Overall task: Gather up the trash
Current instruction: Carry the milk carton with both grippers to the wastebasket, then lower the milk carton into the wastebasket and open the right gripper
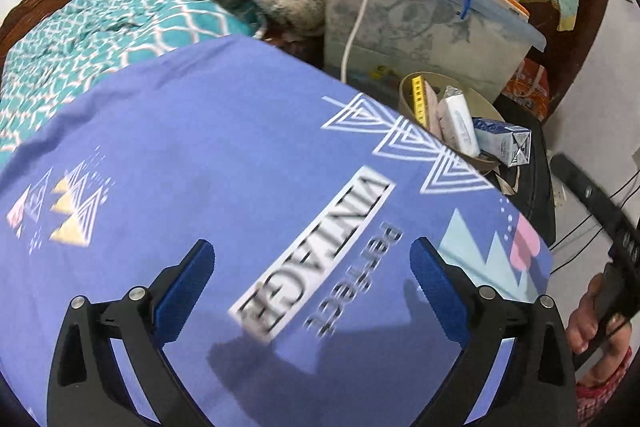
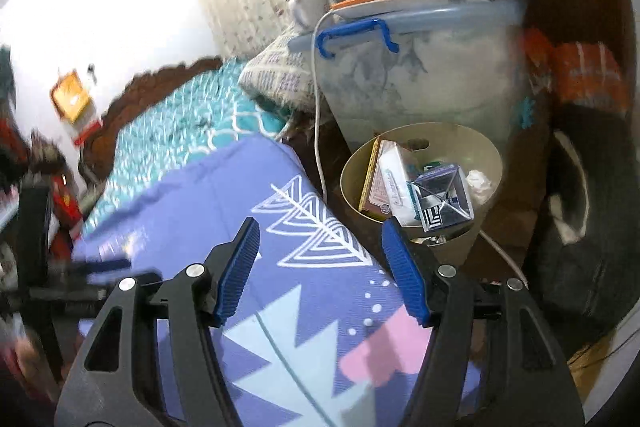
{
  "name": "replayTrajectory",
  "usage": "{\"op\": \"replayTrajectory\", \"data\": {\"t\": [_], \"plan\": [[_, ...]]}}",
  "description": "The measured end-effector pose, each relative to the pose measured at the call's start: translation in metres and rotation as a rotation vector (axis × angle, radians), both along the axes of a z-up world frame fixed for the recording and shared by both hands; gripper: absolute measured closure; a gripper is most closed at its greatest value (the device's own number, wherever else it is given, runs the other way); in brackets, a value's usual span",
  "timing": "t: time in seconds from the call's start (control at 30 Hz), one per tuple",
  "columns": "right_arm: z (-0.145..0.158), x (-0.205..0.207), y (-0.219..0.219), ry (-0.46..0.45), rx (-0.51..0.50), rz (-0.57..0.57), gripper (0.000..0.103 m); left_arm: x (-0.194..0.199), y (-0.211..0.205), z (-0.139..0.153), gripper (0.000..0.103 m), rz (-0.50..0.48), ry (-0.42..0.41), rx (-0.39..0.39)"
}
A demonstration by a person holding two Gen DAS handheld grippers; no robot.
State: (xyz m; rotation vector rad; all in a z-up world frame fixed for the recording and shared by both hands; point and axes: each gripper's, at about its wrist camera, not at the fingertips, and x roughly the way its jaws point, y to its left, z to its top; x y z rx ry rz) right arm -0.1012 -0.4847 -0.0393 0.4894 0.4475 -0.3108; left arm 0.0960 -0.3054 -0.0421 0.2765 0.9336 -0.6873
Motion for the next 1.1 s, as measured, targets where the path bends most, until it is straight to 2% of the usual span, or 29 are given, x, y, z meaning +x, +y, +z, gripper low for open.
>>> {"op": "replayTrajectory", "data": {"t": [0.03, 0.07, 0.1, 0.23, 0.33, 0.37, 0.47, 0.57, 0.63, 0.7, 0.77, 0.83, 0.93, 0.97, 1.0, 1.07, 1.1], "plan": [[-0.003, -0.003, -0.006, -0.001, 0.023, -0.023, 0.045, -0.002, 0.005, -0.001, 0.009, 0.001, 0.002, 0.000], [-0.006, -0.003, -0.012, 0.014, 0.038, -0.032, 0.057, -0.004, 0.010, -0.002, 0.009, 0.000, 0.004, -0.001], [-0.009, -0.002, -0.020, 0.037, 0.054, -0.039, 0.064, -0.007, 0.015, -0.003, 0.009, 0.000, 0.005, -0.002], [-0.024, 0.004, -0.060, 0.145, 0.085, -0.060, 0.066, -0.012, 0.019, -0.007, 0.009, -0.010, 0.013, -0.003], [-0.033, 0.023, -0.082, 0.221, 0.066, -0.051, 0.071, -0.014, 0.015, -0.008, 0.009, -0.010, 0.014, -0.007], [-0.036, 0.033, -0.089, 0.243, 0.057, -0.046, 0.075, -0.014, 0.014, -0.009, 0.009, -0.009, 0.016, -0.007], [-0.032, 0.058, -0.098, 0.277, -0.023, -0.040, 0.076, -0.015, 0.006, -0.010, 0.009, -0.014, 0.025, 0.001], [-0.039, 0.077, -0.108, 0.334, 0.026, 0.001, 0.076, -0.021, 0.000, -0.010, 0.009, -0.032, 0.018, 0.011], [-0.040, 0.082, -0.111, 0.319, 0.045, 0.026, 0.076, -0.024, -0.003, -0.009, 0.009, -0.046, 0.007, 0.011], [-0.038, 0.089, -0.111, 0.329, 0.028, 0.034, 0.076, -0.025, -0.006, -0.011, 0.009, -0.055, 0.009, 0.018], [-0.042, 0.097, -0.112, 0.353, 0.059, 0.056, 0.076, -0.025, -0.008, -0.013, 0.009, -0.059, 0.016, 0.031], [-0.042, 0.099, -0.109, 0.369, 0.045, 0.062, 0.075, -0.025, -0.008, -0.013, 0.009, -0.063, 0.017, 0.026], [-0.030, 0.093, -0.099, 0.328, -0.029, 0.054, 0.074, -0.025, -0.006, -0.012, 0.009, -0.063, 0.018, 0.019], [-0.024, 0.090, -0.096, 0.314, -0.066, 0.047, 0.069, -0.024, -0.006, -0.012, 0.009, -0.063, 0.023, 0.016], [-0.019, 0.090, -0.093, 0.312, -0.101, 0.034, 0.048, -0.023, -0.005, -0.012, 0.009, -0.064, 0.029, 0.013], [-0.012, 0.094, -0.091, 0.303, -0.186, 0.006, 0.020, -0.022, -0.005, -0.012, 0.009, -0.064, 0.037, 0.008], [-0.010, 0.096, -0.091, 0.300, -0.228, -0.006, 0.020, -0.022, -0.004, -0.012, 0.009, -0.064, 0.037, 0.006]]}}
